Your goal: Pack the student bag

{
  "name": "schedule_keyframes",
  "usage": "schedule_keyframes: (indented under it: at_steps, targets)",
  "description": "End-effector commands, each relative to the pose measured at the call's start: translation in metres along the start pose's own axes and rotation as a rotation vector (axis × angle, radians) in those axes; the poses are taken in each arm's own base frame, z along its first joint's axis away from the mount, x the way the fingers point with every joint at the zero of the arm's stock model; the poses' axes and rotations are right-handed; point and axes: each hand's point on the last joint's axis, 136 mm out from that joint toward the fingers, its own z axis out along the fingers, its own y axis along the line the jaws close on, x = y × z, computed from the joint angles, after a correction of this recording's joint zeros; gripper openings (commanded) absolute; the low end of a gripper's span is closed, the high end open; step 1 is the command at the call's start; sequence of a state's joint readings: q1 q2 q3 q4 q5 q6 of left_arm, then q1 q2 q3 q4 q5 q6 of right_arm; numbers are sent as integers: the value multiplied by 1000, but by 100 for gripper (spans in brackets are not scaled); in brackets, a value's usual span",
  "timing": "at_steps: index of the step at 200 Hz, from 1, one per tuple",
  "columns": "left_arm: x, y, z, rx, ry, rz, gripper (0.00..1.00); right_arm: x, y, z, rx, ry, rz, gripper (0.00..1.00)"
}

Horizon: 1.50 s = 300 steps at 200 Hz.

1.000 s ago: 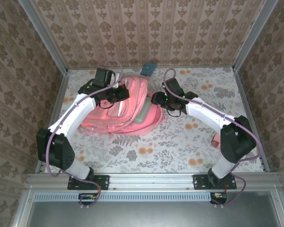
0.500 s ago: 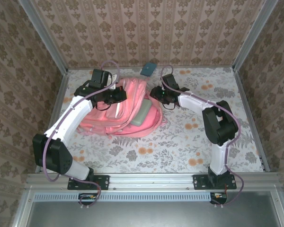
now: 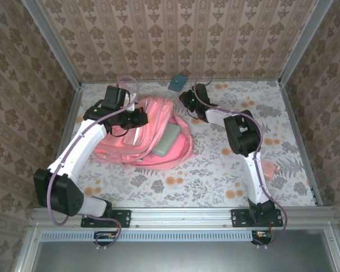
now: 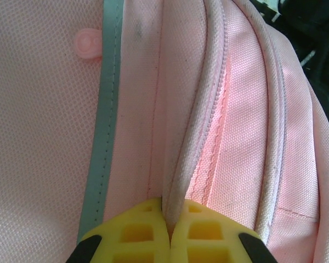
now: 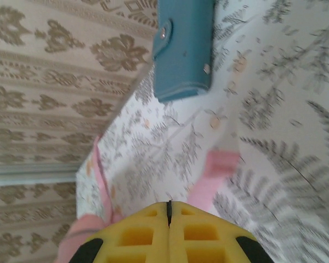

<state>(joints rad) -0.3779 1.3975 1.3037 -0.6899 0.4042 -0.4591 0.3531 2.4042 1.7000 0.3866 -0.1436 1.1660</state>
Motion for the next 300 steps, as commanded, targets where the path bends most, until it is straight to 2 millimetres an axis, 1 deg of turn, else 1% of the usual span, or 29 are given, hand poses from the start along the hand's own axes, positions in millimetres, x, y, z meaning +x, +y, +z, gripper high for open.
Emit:
schedule_keyframes:
  at_steps: [1,17,33,55,74,85,96,108,139,158,174,190,193,220,237,265,284,285,288,291,300]
  targets:
    - [-1,-7,-13,26,-9,-10,0,-21,31,20,-187,-88,129,0]
    - [-1,-7,-13,21,-1,-14,0,-31,28,34,-230,-127,182,0]
    - [-1,-7,-14,15,6,-17,0,-36,25,47,-236,-150,211,0]
    - [-2,-7,-14,10,6,-24,0,-41,22,66,-213,-159,218,0]
    - [-2,-6,-14,7,7,-34,0,-42,13,82,-160,-155,221,0]
    - [-1,-5,-13,4,8,-41,0,-44,8,88,-122,-164,217,0]
    - [0,-3,-12,-2,9,-45,0,-44,-4,93,-59,-174,232,0]
    - [1,-2,-12,-6,7,-52,0,-44,-23,95,32,-178,248,0]
    - [3,1,-11,-15,5,-58,0,-40,-64,89,211,-182,272,0]
    - [3,2,-10,-17,6,-59,0,-35,-82,87,268,-151,287,0]
    - [3,2,-9,-17,7,-57,0,-29,-92,82,318,-111,293,0]
    - [2,3,-10,-19,4,-58,0,-22,-101,73,385,-69,296,0]
    - [3,3,-10,-19,7,-59,0,-21,-100,71,389,-64,290,0]
    - [3,3,-9,-13,5,-56,0,-17,-106,46,465,-47,252,0]
    - [4,2,-9,-6,1,-58,0,-15,-115,27,511,-33,239,0]
    - [6,2,-10,2,-5,-54,0,-10,-124,-9,550,-2,226,0]
    - [7,1,-10,8,-8,-50,0,-2,-130,-37,570,26,205,0]
    - [8,1,-10,8,-8,-50,0,1,-134,-39,578,33,206,0]
    - [8,2,-10,9,-9,-51,0,0,-132,-42,575,34,202,0]
    - [8,2,-10,11,-8,-51,0,5,-137,-48,587,51,200,0]
    - [9,1,-9,15,-7,-50,0,11,-139,-63,596,77,188,0]
